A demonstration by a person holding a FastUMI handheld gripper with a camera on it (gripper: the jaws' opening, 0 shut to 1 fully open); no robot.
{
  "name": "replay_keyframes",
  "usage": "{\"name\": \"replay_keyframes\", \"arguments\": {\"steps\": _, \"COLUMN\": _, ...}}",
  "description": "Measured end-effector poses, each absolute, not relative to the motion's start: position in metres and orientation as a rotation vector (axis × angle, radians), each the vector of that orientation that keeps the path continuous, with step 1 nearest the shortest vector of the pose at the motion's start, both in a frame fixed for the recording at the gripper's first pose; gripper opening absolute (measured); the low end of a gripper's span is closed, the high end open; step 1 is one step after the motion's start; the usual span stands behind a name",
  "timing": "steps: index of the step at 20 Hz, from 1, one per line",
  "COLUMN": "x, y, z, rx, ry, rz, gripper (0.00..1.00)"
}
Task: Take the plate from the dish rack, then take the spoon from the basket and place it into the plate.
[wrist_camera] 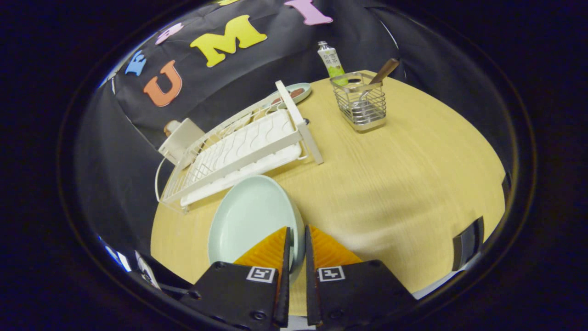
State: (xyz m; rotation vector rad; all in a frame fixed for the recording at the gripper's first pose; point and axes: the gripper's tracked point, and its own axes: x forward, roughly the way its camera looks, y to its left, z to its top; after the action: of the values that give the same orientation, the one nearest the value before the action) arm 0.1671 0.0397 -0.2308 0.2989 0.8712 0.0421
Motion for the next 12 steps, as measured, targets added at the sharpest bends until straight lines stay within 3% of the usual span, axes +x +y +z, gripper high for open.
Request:
{"name": "replay_keyframes", "arguments": {"steps": 2, "x": 0.169, "y": 0.034, "z": -0.228, "rx": 0.281, "ry": 0.834, "rz": 0.037, "gripper": 0.18}}
{"name": "replay_keyframes", "arguments": {"steps": 4, "x": 0.167, "y": 0.035, "z": -0.219, "rx": 0.296, "ry": 0.796, "rz": 0.096, "gripper": 0.25}}
{"name": "replay_keyframes", "arguments": {"steps": 5, "x": 0.168, "y": 0.03, "z": -0.215, "rx": 0.293, "ry": 0.764, "rz": 0.102, "gripper": 0.33}}
{"name": "replay_keyframes", "arguments": {"steps": 8, "x": 0.171, "y": 0.007, "z": -0.196, "rx": 0.212, "ry": 0.662, "rz": 0.09, "gripper": 0.82}}
{"name": "replay_keyframes", "arguments": {"steps": 9, "x": 0.171, "y": 0.001, "z": -0.19, "rx": 0.167, "ry": 0.626, "rz": 0.088, "gripper": 0.85}}
{"name": "replay_keyframes", "arguments": {"steps": 10, "x": 0.174, "y": -0.007, "z": -0.183, "rx": 0.124, "ry": 0.586, "rz": 0.076, "gripper": 0.93}}
{"name": "replay_keyframes", "arguments": {"steps": 12, "x": 0.181, "y": -0.026, "z": -0.171, "rx": 0.054, "ry": 0.514, "rz": 0.033, "gripper": 0.98}}
